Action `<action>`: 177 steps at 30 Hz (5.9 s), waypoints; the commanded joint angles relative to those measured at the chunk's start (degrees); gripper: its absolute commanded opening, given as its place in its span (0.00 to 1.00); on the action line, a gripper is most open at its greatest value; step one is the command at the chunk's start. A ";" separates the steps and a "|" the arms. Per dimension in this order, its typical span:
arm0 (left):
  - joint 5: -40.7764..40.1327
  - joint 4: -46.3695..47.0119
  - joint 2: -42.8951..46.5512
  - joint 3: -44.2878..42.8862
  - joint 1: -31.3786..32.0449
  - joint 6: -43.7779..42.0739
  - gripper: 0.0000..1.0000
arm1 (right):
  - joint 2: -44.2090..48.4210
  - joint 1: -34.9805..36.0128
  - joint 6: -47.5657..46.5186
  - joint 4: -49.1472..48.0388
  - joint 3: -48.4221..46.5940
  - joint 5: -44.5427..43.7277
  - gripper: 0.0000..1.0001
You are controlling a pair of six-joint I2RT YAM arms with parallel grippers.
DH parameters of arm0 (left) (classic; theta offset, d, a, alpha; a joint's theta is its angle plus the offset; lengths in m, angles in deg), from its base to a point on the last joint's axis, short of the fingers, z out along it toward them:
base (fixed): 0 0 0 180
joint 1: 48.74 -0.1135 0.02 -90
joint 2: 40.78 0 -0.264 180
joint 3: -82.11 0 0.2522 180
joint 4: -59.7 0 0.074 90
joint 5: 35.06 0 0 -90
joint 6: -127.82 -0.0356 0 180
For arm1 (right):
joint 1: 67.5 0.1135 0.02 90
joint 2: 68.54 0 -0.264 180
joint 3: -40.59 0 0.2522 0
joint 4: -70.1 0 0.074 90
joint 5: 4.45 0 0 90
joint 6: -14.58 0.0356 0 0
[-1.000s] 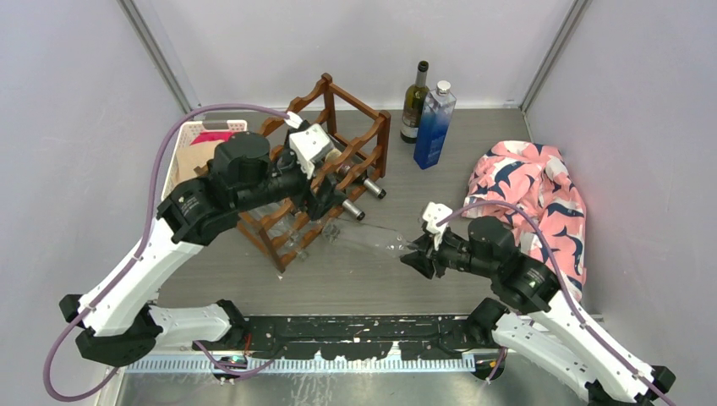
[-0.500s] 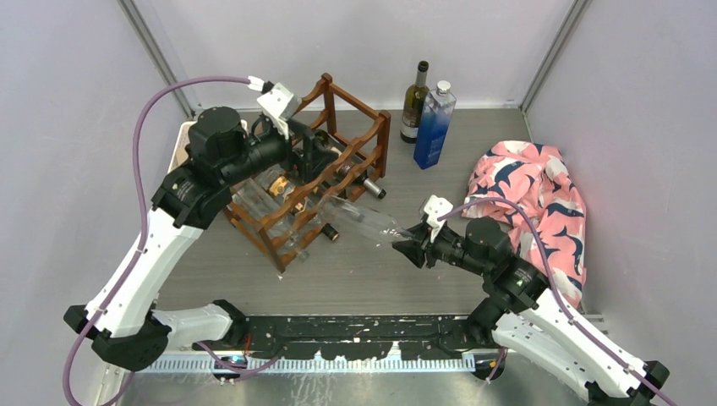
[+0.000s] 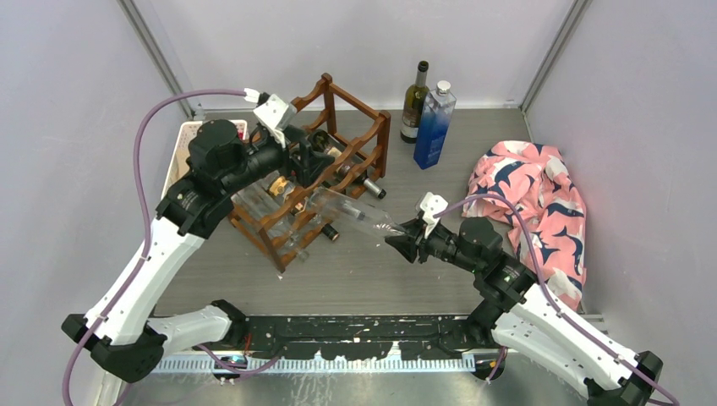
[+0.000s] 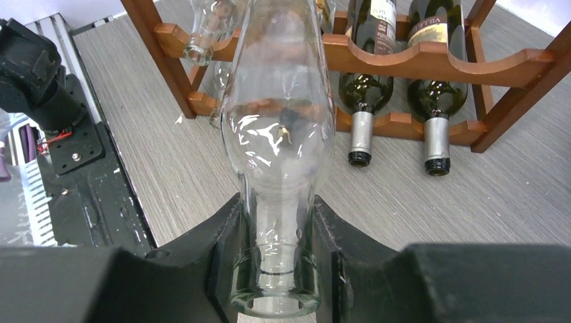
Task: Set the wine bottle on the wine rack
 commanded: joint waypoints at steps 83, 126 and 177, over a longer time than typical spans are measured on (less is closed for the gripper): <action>-14.56 16.85 10.62 18.18 -2.21 -9.77 0.88 | -36.66 15.06 -5.82 -68.04 6.37 -20.80 0.01; -9.82 21.54 7.52 20.62 -6.40 -4.52 0.87 | -63.09 16.30 -13.79 -90.05 -5.62 -23.27 0.01; -7.17 22.53 6.77 20.69 -9.24 -2.83 0.87 | -74.38 17.75 -15.65 -89.95 -14.14 -29.85 0.39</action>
